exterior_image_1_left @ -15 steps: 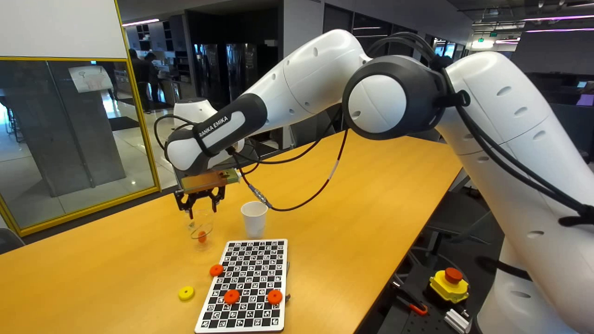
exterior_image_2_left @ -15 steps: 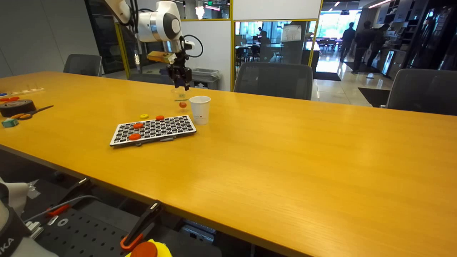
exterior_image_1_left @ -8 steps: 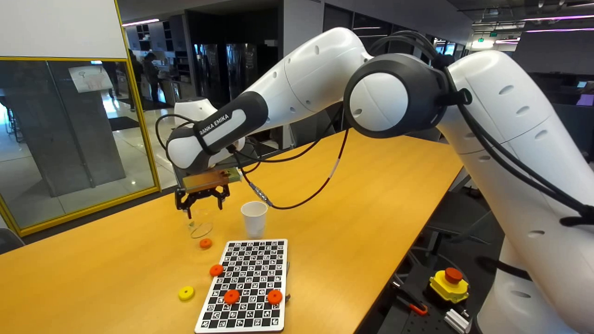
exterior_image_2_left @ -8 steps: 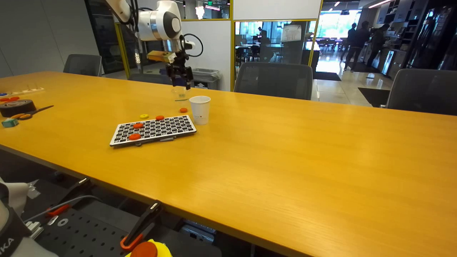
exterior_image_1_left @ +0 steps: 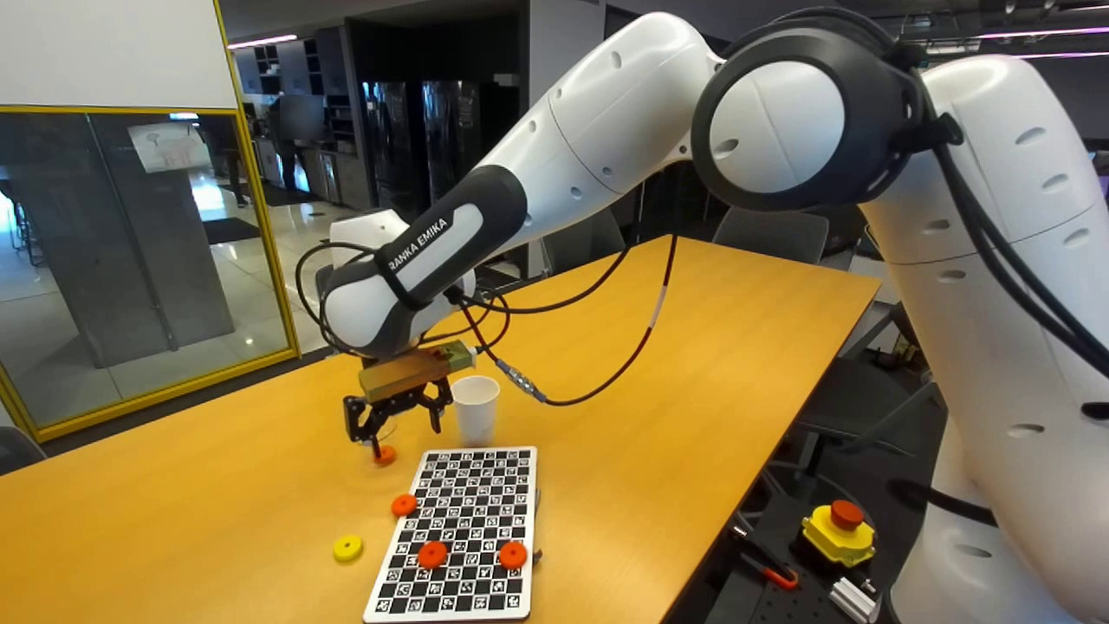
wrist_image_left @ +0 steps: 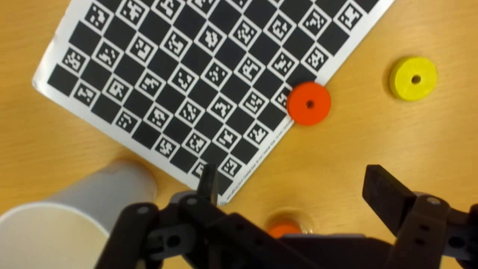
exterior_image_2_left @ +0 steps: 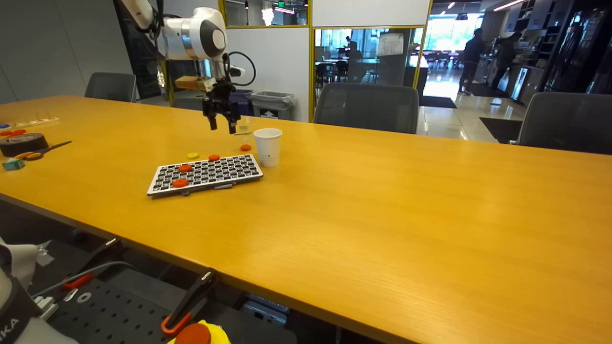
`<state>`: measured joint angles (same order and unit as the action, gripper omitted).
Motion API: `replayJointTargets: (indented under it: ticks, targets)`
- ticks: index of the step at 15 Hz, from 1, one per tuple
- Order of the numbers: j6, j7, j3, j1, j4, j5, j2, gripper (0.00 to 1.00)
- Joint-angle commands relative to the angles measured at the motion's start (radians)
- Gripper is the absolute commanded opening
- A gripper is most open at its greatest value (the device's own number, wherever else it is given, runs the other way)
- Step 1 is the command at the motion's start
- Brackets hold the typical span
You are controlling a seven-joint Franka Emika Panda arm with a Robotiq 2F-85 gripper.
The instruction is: Put the yellow block in the white cup the put two orange blocks in the clear cup, then put the remaining yellow block in the white cup, then put the remaining two orange blocks in the clear cup
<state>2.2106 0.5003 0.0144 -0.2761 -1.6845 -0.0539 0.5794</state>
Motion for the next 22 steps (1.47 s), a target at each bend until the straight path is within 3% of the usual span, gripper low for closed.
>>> replayJointTargets:
  ticks: [1,11,22]
  targets:
    - [0.058,0.02,0.016,-0.018,-0.138,0.009,-0.061,1.0]
    - [0.186,0.016,0.027,-0.039,-0.185,0.006,-0.011,1.0]
    - [0.174,0.027,-0.005,-0.073,-0.1,-0.028,0.076,1.0]
